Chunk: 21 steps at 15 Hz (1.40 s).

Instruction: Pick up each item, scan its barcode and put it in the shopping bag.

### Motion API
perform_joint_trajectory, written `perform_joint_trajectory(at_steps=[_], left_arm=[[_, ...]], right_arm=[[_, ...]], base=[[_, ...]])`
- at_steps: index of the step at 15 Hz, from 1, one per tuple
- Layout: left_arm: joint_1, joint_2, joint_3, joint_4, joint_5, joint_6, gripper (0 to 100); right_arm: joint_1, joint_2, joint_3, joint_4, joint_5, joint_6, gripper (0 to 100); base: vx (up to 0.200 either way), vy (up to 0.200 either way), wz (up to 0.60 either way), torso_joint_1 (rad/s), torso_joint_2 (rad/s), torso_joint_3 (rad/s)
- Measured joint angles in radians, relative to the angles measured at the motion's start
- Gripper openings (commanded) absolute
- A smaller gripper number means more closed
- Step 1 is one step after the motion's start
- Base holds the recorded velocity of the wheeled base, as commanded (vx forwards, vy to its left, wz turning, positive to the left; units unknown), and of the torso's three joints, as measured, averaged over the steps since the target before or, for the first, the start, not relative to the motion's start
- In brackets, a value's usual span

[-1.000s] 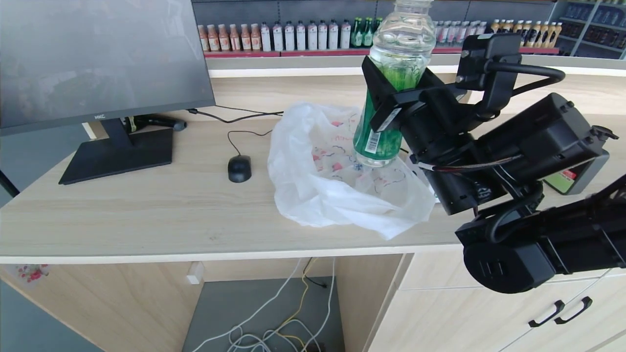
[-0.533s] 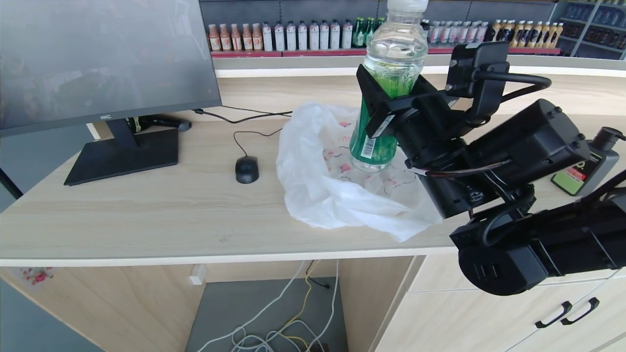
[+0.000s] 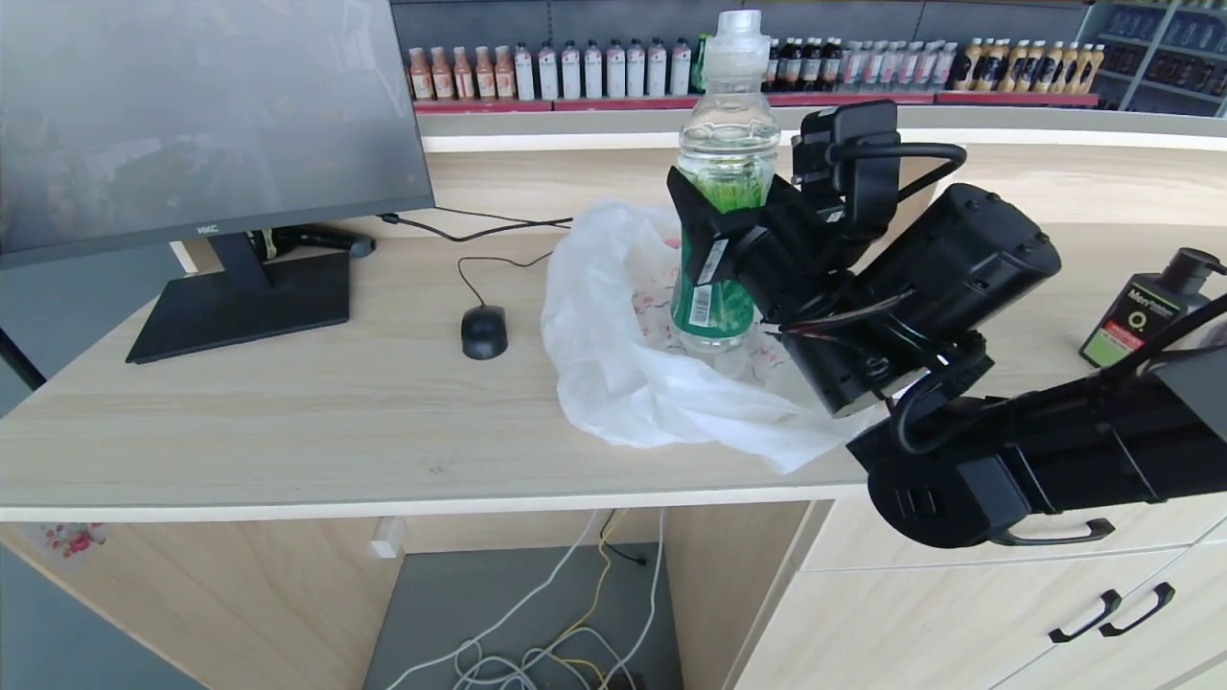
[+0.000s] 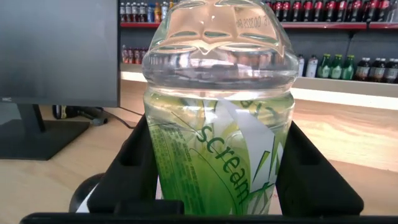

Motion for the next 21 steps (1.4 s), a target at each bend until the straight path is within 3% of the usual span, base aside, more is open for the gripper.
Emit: perform_joint_trajectory(at_steps=[8,21], left_arm=[[-0.001,0.000,0.000,0.000,0.000,0.000,100],[-0.001,0.000,0.000,0.000,0.000,0.000,100]], right_arm=[[0.000,0.059,-0.146,0.164,0.000,0.004,0],[-0.031,0.228,-0.341,0.182,-0.001,0.035,0]], base=[[0.000,0.000,0.00,0.000,0.00,0.000],[0.000,0.000,0.00,0.000,0.00,0.000]])
